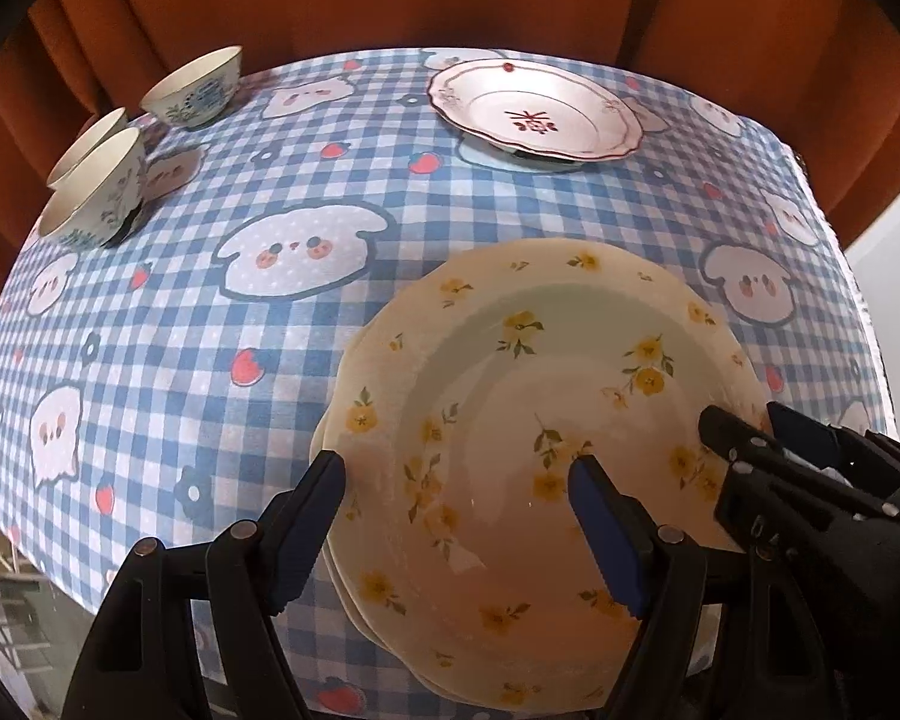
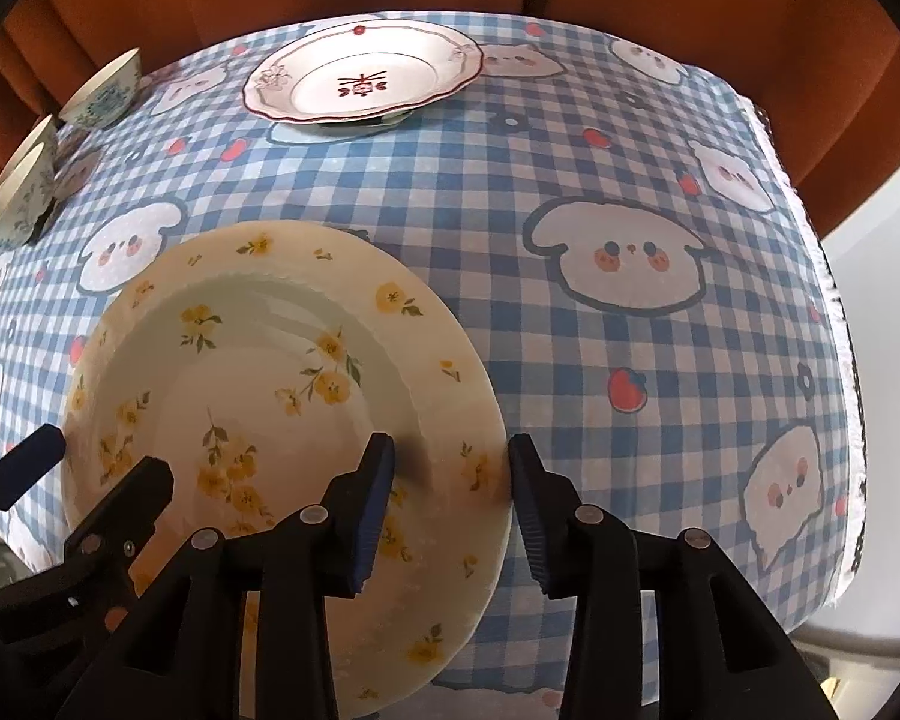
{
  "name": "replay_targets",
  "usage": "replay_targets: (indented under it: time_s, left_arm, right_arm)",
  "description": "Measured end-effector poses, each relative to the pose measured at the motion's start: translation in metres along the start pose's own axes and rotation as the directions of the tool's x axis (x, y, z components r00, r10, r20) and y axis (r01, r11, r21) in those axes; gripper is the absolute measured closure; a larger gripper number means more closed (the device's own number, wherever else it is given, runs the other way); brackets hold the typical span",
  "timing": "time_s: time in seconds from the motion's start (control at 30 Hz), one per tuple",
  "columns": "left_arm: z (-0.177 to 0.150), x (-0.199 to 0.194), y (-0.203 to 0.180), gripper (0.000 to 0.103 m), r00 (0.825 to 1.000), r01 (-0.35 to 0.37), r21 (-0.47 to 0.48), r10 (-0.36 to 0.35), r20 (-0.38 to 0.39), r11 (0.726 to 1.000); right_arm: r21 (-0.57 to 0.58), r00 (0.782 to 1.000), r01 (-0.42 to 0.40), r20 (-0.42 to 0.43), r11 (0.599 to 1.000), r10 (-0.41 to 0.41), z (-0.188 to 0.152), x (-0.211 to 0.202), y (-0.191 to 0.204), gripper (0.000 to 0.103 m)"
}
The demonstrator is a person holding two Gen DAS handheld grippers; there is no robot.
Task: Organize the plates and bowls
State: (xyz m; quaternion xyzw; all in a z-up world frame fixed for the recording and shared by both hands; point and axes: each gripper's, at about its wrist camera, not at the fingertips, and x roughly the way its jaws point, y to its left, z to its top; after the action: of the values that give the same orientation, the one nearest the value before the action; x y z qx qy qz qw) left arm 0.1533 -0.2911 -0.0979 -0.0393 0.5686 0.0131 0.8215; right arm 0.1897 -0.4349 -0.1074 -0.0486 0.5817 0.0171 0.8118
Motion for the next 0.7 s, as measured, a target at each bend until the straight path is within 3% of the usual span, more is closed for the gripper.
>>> replay_targets:
  time_s: [0.3, 0.53, 0.7]
  left_arm:
    - [0.012, -0.025, 0.024, 0.024, 0.997, 0.054, 0.039, -0.056, 0.049, 0.998]
    - [0.033, -0.037, 0.037, 0.024, 0.992, 0.078, 0.084, -0.086, 0.087, 0.993]
    - [0.062, -0.049, 0.038, 0.017, 0.985, 0.062, 0.098, -0.077, 0.157, 0.993]
  right_arm:
    - [0.127, 0.999, 0.030, 0.041, 0.992, -0.035, -0.005, -0.036, 0.008, 0.041]
    - [0.160, 0.993, 0.052, 0.100, 0.986, -0.068, 0.003, -0.062, 0.023, 0.040]
    - [0.185, 0.987, 0.051, 0.142, 0.981, -0.078, 0.027, -0.074, 0.023, 0.040]
